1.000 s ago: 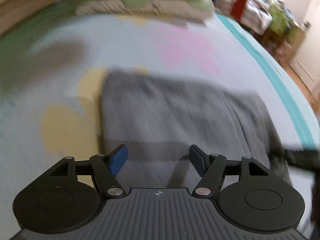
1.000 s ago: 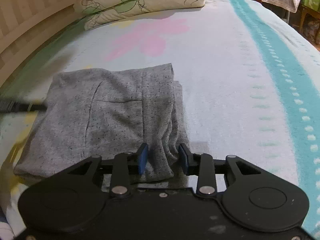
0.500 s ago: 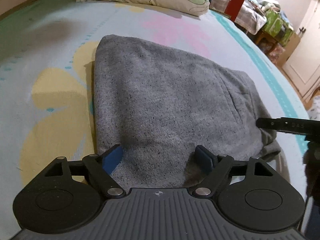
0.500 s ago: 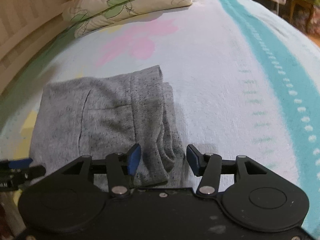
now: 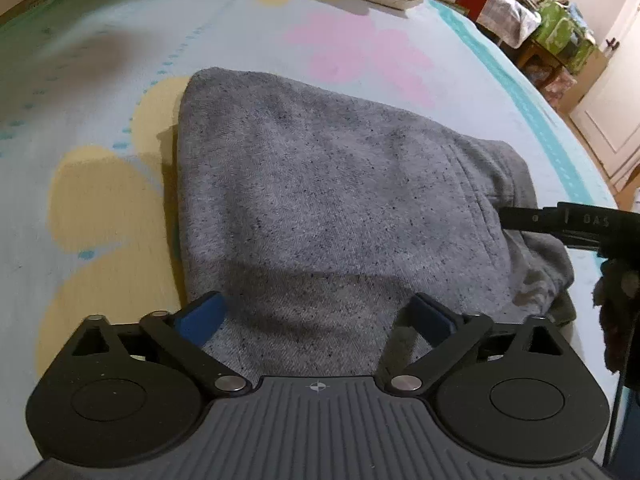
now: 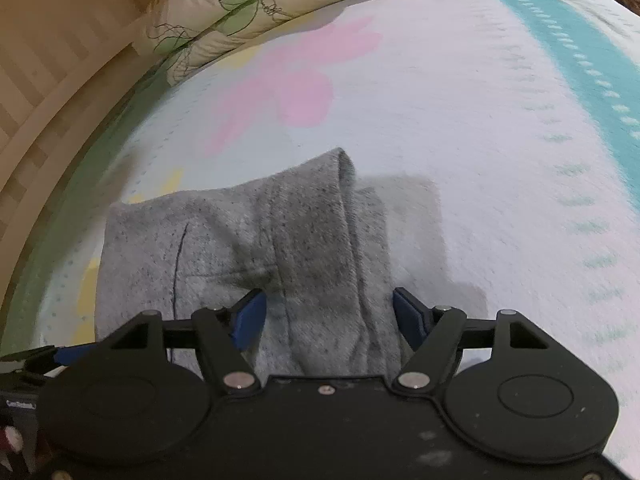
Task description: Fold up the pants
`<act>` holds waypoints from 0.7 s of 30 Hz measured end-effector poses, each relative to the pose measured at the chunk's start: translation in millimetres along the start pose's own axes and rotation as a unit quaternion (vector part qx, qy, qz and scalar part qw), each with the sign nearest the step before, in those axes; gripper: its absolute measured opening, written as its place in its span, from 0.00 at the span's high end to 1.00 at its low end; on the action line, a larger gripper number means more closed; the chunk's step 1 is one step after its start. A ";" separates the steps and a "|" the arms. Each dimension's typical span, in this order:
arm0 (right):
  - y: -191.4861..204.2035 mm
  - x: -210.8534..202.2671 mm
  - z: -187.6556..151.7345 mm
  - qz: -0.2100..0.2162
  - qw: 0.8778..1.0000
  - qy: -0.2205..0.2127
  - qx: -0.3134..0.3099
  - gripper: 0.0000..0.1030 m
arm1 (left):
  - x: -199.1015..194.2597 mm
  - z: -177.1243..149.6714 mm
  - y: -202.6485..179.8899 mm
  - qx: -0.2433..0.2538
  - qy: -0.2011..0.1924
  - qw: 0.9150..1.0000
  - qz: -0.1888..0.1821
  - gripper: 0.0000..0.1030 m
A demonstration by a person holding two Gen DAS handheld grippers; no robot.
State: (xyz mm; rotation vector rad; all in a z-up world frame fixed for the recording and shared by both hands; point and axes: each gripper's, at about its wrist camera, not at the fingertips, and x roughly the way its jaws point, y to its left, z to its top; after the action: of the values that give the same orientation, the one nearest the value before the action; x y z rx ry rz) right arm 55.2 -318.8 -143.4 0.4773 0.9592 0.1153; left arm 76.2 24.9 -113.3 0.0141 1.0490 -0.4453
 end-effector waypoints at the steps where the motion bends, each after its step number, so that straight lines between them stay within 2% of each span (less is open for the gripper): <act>1: 0.5 2.5 2.4 0.001 1.000 0.000 -0.001 0.26 | 1.5 0.3 -1.0 0.004 0.002 1.000 0.003 0.01; 6: 2.0 6.3 1.3 0.005 1.000 -0.008 -0.007 0.24 | 3.4 0.8 -6.8 0.014 0.000 1.000 0.010 0.01; 9: 1.1 2.5 -6.7 0.009 1.000 -0.017 -0.009 0.24 | -10.7 -0.1 0.4 -0.017 -0.037 0.999 0.003 0.01; 11: 0.5 1.6 -8.8 0.011 1.000 -0.019 -0.010 0.24 | -16.9 0.4 8.1 -0.037 -0.051 0.998 0.013 0.01; 15: -2.1 0.7 -11.9 0.013 1.000 -0.019 -0.010 0.23 | -7.2 0.3 31.8 -0.079 -0.032 0.996 0.025 0.01; 17: -4.1 -1.6 -13.7 0.015 1.000 -0.020 -0.010 0.23 | -2.0 -2.4 43.3 -0.106 -0.030 0.994 0.014 0.01; 21: -6.4 -2.9 -14.7 0.017 1.000 -0.021 -0.011 0.23 | 4.1 3.8 31.7 -0.074 -0.023 0.996 0.034 0.01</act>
State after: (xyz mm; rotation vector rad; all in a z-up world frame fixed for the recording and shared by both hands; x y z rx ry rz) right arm 40.9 -320.3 -151.0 0.4748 0.9083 0.1451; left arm 92.6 51.6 -121.1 -0.0918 1.0306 -0.3052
